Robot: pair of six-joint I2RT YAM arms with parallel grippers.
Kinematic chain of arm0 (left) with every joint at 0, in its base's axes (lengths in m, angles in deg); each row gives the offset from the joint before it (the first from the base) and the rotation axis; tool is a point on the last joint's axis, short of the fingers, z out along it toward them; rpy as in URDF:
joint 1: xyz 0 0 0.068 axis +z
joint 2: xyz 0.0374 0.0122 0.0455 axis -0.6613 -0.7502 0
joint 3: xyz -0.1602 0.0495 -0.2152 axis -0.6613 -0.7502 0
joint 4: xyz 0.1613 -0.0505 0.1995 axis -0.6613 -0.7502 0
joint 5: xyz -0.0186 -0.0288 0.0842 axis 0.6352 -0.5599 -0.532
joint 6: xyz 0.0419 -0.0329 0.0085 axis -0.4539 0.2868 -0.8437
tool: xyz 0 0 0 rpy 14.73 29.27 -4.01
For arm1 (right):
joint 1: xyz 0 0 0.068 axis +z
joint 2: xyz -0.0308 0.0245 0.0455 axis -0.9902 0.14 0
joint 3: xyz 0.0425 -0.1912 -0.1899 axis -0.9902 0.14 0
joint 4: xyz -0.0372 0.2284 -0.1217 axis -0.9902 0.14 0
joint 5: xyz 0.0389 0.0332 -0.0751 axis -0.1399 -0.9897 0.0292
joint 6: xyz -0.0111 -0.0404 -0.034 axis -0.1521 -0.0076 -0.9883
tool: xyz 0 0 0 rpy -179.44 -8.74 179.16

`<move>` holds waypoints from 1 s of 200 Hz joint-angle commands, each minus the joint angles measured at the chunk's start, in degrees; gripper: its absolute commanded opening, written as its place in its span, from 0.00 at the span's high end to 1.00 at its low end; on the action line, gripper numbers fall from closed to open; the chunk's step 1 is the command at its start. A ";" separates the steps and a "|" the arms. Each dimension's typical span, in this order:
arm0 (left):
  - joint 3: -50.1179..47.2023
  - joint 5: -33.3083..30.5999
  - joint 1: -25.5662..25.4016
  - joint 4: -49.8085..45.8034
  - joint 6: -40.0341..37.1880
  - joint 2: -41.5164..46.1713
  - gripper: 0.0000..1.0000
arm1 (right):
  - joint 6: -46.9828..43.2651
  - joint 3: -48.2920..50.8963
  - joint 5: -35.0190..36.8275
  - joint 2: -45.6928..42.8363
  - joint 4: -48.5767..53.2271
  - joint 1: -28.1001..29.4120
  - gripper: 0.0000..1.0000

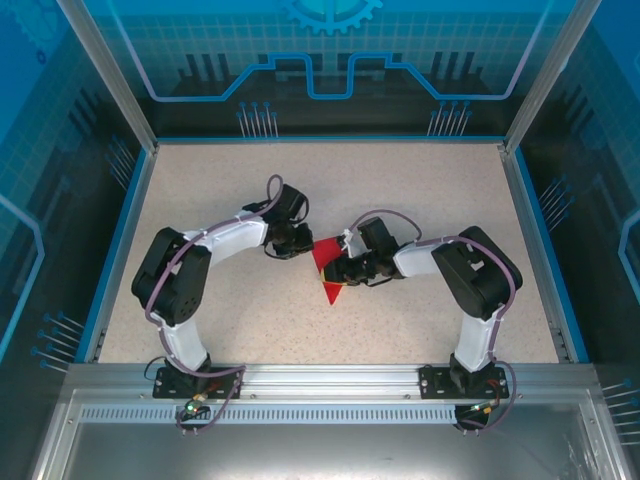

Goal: Fold a paper plane with a square sheet of paper (pick it up from the middle)
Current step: Third fold the triangle at the center of the table.

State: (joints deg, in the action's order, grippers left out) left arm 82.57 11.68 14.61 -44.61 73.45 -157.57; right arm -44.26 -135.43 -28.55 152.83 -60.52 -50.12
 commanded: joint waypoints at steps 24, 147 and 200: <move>-5.99 3.78 0.40 2.74 1.68 5.25 0.84 | -0.74 3.70 7.88 4.36 5.05 -1.17 0.78; -10.81 14.21 -5.44 12.29 4.11 4.20 1.00 | -1.76 2.33 10.04 4.80 10.32 -1.42 1.00; -8.73 11.99 -5.81 9.70 3.63 1.34 1.00 | -1.85 1.77 10.34 4.63 11.12 -1.42 1.00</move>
State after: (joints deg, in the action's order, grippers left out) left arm 71.88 24.16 9.17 -33.31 77.06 -155.26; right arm -44.34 -135.54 -26.32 153.77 -59.03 -50.82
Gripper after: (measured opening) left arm 0.045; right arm 0.043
